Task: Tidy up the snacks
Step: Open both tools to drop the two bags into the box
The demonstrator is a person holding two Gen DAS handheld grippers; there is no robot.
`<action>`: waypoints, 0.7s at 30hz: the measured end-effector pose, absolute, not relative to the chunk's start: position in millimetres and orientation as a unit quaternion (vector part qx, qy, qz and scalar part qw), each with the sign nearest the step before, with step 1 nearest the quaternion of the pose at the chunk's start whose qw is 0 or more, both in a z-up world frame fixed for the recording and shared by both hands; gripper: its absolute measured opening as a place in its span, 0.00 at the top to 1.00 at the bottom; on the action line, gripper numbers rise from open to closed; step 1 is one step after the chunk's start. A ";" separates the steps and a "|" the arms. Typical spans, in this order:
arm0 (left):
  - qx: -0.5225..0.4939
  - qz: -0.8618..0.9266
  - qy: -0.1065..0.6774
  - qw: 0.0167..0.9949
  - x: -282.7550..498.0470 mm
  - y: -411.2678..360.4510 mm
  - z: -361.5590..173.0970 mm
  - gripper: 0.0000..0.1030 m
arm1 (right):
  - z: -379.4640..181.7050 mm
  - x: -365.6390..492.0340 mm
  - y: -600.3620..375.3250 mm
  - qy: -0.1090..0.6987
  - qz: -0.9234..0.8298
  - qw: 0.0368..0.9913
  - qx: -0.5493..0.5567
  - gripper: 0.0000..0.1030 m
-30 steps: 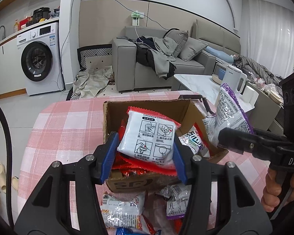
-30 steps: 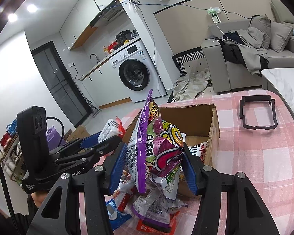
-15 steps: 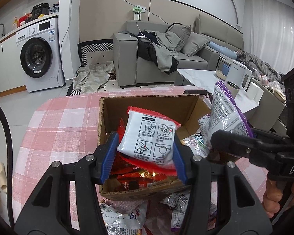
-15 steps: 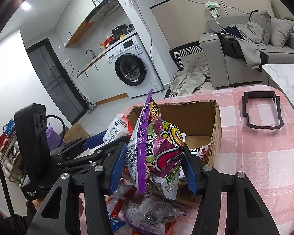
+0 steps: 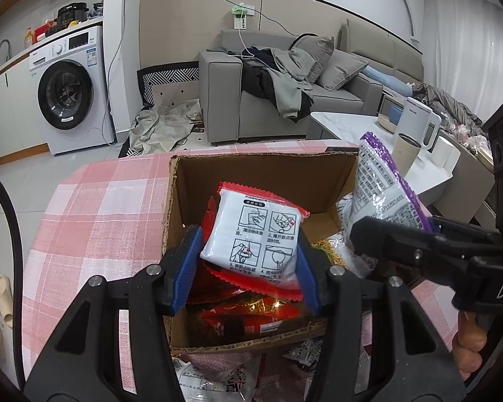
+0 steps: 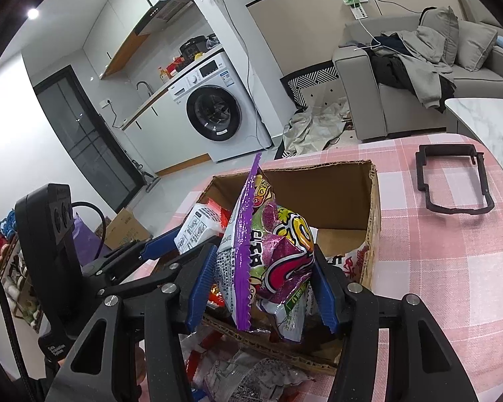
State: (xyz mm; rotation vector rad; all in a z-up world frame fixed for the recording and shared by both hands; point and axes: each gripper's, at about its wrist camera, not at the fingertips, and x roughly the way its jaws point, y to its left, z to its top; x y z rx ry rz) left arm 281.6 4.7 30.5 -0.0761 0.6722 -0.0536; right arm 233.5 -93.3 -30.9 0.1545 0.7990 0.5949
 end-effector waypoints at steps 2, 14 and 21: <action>-0.033 -0.023 0.329 0.943 282.7 4.5 28.1 0.51 | -31.9 236.4 -93.1 0.384 0.282 0.876 0.077 0.47; -0.028 -0.032 0.335 0.941 282.2 0.8 23.4 0.50 | -31.2 243.1 -86.4 0.381 0.257 0.884 0.084 0.45; -0.042 -0.043 0.329 0.942 262.7 3.3 35.1 0.19 | -15.3 226.9 -93.5 0.356 0.250 0.898 0.068 0.16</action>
